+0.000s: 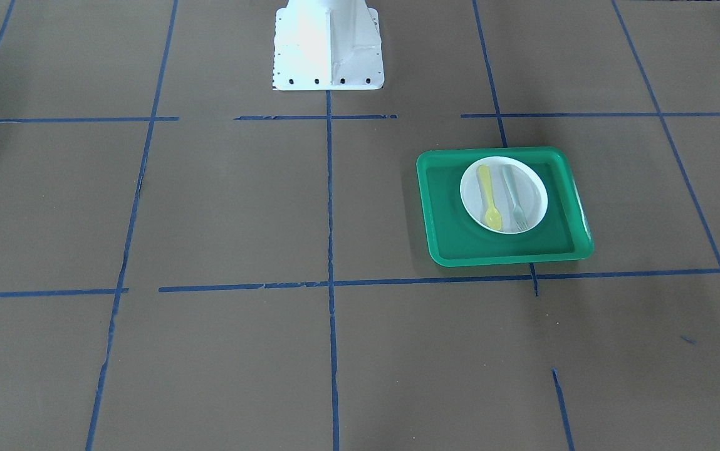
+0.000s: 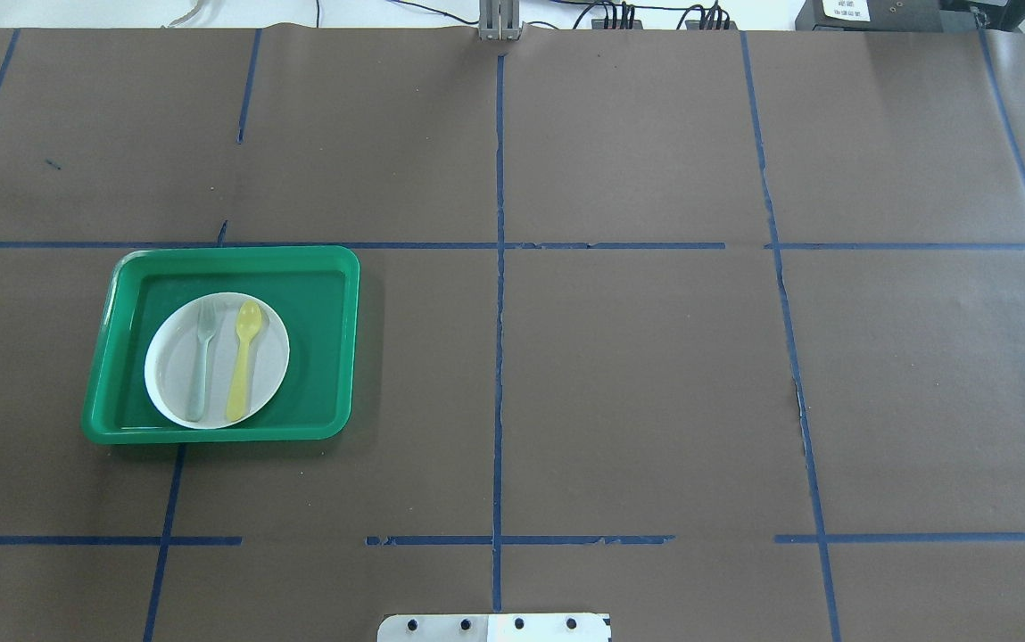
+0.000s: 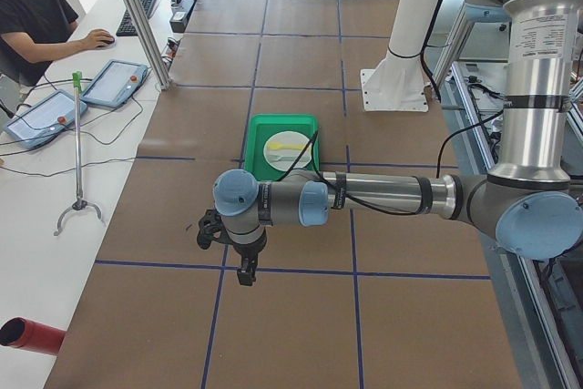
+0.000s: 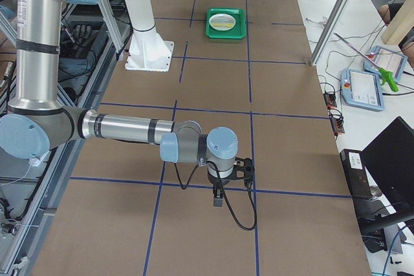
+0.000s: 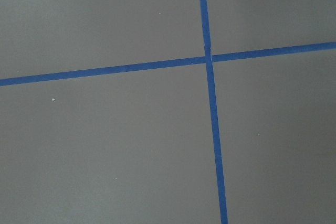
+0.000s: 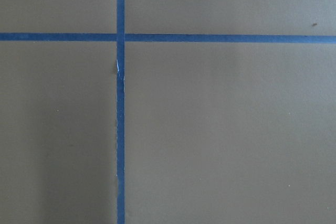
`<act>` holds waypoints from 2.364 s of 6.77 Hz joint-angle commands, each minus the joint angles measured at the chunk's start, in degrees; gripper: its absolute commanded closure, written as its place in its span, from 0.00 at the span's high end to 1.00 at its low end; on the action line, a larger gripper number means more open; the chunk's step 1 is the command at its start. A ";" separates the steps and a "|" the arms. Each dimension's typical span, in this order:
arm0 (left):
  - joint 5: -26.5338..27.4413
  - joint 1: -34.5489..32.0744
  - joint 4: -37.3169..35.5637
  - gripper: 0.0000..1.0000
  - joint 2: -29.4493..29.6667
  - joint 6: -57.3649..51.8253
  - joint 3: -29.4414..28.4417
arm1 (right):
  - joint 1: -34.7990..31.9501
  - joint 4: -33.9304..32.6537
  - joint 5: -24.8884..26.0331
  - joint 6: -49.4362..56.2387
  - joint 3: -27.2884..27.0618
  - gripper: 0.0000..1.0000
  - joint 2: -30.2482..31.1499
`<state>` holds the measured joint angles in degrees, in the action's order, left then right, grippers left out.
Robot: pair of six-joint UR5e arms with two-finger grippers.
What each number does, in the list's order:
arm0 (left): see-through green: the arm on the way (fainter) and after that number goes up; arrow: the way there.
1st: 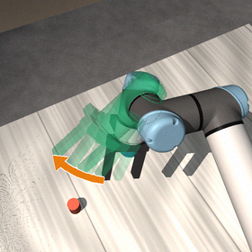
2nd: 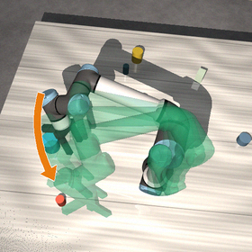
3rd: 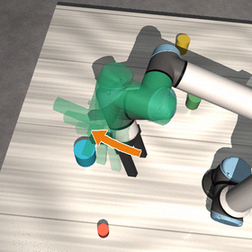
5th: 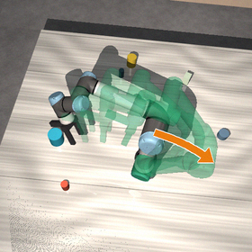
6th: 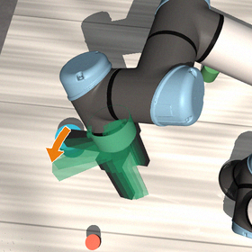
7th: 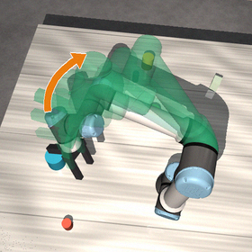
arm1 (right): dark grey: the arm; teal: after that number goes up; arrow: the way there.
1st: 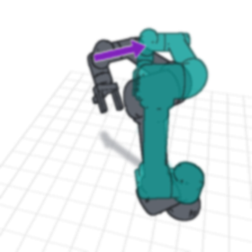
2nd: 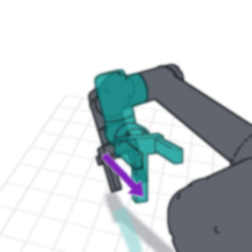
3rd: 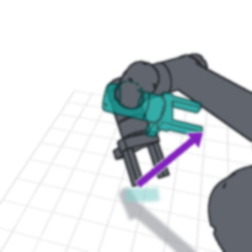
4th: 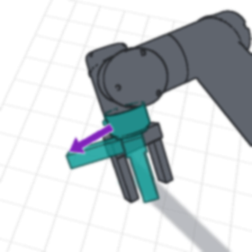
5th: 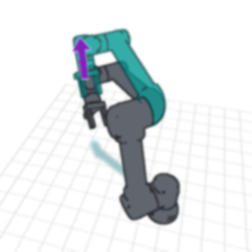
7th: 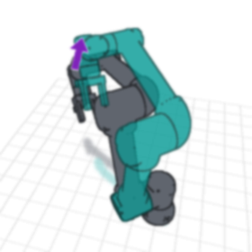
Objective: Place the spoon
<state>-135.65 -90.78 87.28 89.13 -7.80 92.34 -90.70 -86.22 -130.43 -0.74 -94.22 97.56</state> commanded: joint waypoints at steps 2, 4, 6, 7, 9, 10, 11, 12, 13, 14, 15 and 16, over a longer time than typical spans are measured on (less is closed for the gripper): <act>-0.50 0.07 2.71 1.00 0.08 -0.03 0.12 | 0.00 0.00 0.00 -0.05 0.00 1.00 0.00; -0.58 0.07 2.46 1.00 0.69 0.85 3.78 | 0.00 0.00 0.00 -0.05 0.00 1.00 0.00; -0.14 2.25 2.80 1.00 1.31 11.61 10.71 | 0.00 0.00 0.00 -0.05 0.00 1.00 0.00; 0.12 6.45 2.81 1.00 1.31 18.71 16.41 | 0.00 0.00 0.00 -0.05 0.00 1.00 0.00; 1.25 17.95 2.81 1.00 4.88 35.14 22.43 | 0.00 0.00 0.00 -0.05 0.00 1.00 0.00; 4.13 24.88 2.81 1.00 8.57 43.92 22.71 | 0.00 0.00 0.00 -0.05 0.00 1.00 0.00; 7.64 30.43 2.72 1.00 11.91 50.27 22.45 | 0.00 0.00 0.00 -0.05 0.00 1.00 0.00; 8.20 35.70 2.72 1.00 14.73 55.47 21.14 | 0.00 0.09 0.00 -0.05 0.00 1.00 0.00; 10.38 38.37 2.81 1.00 16.67 58.74 19.39 | 0.00 0.00 0.00 -0.05 0.00 1.00 0.00; 11.97 42.40 2.98 1.00 17.47 61.91 17.63 | 0.00 0.00 0.00 0.03 0.00 1.00 0.00; 13.99 44.53 8.47 1.00 17.39 63.85 13.96 | 0.00 0.00 0.00 -0.05 0.00 1.00 0.00; 14.35 46.46 15.74 1.00 16.96 67.96 10.09 | 0.00 0.00 0.00 -0.05 0.00 1.00 0.00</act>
<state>-122.29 -46.73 96.15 106.29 56.23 106.47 -90.70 -86.22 -130.43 -0.77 -94.22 97.56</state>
